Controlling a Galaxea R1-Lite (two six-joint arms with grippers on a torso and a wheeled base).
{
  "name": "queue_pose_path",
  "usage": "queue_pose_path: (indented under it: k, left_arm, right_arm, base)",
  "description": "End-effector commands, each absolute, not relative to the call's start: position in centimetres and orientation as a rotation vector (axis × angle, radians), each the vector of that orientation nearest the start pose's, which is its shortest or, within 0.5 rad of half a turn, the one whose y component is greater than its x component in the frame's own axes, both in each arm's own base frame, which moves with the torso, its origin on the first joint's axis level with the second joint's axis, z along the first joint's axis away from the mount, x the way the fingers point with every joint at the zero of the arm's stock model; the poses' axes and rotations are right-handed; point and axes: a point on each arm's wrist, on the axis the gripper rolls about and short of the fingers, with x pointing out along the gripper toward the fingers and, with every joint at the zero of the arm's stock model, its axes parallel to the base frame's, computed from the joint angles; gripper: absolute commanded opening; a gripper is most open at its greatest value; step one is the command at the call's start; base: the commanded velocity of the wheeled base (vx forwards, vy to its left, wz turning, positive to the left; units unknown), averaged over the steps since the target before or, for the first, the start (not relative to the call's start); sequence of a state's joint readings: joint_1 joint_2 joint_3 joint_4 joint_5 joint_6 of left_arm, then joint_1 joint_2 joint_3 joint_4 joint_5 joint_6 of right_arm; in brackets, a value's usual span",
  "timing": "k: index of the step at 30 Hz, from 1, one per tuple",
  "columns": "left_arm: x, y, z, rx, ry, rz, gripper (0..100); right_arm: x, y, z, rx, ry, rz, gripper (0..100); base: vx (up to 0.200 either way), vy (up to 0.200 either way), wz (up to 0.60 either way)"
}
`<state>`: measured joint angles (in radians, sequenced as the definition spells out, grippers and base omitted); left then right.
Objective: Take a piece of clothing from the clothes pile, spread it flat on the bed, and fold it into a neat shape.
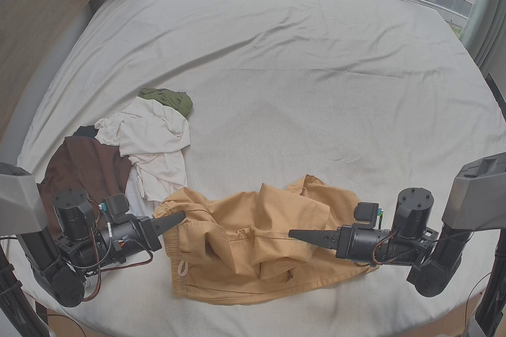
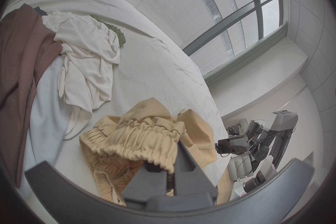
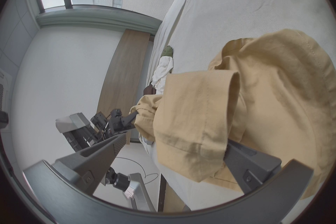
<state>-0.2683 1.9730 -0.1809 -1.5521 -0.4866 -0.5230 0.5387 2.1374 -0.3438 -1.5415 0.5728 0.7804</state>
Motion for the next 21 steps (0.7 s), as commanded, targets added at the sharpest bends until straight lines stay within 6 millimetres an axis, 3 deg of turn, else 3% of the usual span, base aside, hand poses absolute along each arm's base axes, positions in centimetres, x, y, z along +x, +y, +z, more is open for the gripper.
queue_pose_path:
  k: [1,11,21]
  left_arm:
    - [23.8,-7.6,6.5,-0.522,0.436,-0.67,0]
    - [23.8,-7.6,6.7,-0.52,0.43,-0.672,0]
    - [23.7,-7.6,6.8,-0.52,0.424,-0.674,0]
  right_arm:
    - [23.3,16.5,5.0,0.676,0.669,0.989,100]
    - [22.4,16.6,7.0,0.654,0.604,1.039,100]
    - [23.7,19.3,4.8,0.598,0.617,1.079,100]
  base:
    - [0.0,0.0,0.0]
    - [0.0,0.0,0.0]
    - [0.0,0.0,0.0]
